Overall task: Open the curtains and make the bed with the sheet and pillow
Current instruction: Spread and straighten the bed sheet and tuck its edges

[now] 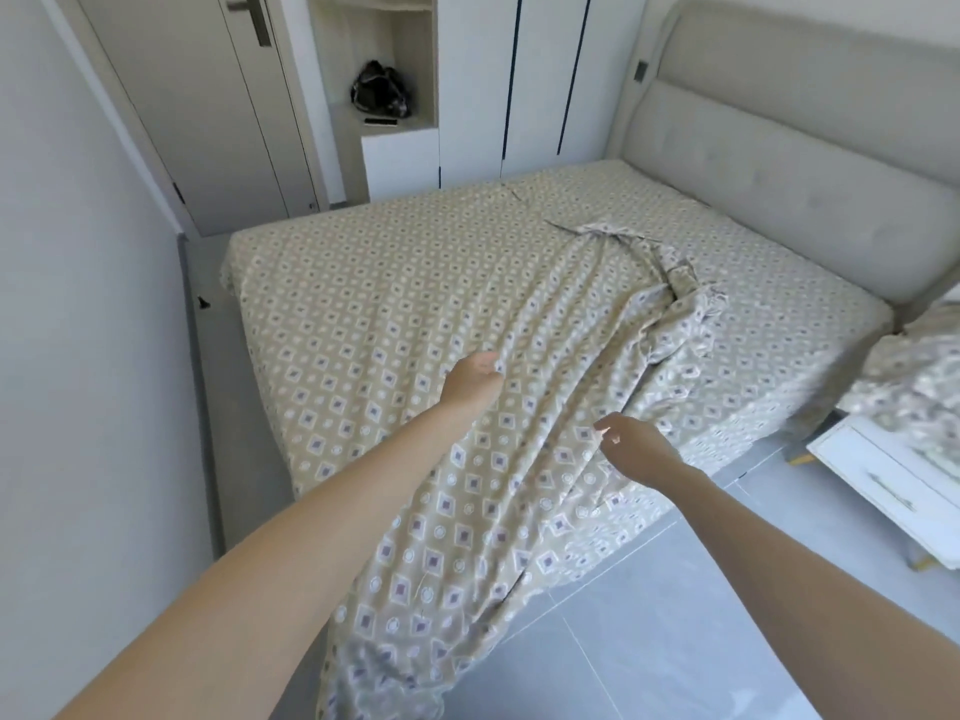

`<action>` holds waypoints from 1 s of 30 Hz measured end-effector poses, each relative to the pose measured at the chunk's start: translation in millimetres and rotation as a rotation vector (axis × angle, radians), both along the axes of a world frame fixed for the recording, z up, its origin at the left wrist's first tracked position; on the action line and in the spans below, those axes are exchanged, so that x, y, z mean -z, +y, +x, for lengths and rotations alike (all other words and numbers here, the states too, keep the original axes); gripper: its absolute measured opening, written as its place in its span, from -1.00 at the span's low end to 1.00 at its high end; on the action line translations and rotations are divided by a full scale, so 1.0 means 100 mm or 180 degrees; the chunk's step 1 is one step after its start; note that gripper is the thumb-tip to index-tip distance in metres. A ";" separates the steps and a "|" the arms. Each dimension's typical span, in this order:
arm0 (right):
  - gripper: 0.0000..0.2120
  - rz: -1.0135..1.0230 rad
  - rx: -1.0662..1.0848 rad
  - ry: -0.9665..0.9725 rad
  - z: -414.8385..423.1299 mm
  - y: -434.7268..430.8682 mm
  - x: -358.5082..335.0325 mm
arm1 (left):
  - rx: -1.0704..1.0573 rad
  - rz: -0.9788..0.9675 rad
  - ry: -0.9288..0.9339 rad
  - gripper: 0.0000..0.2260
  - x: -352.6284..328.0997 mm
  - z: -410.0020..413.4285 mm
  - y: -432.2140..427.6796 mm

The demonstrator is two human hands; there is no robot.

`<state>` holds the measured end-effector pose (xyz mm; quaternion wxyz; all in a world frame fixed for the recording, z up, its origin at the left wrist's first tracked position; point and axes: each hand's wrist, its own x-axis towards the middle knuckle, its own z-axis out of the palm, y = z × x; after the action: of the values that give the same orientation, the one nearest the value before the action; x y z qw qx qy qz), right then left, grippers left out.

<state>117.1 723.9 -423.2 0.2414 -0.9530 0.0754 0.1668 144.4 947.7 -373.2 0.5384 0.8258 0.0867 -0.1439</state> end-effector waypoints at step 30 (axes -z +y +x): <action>-0.66 0.0280 0.0892 -0.0333 2.07 -4.06 -0.74 | 0.0591 -0.0205 -0.0069 -0.60 -0.42 2.58 -4.18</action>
<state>323.7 317.4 -348.9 0.3074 -0.9290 0.1876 0.0848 402.1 530.0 -330.8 0.5500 0.8140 -0.0008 -0.1869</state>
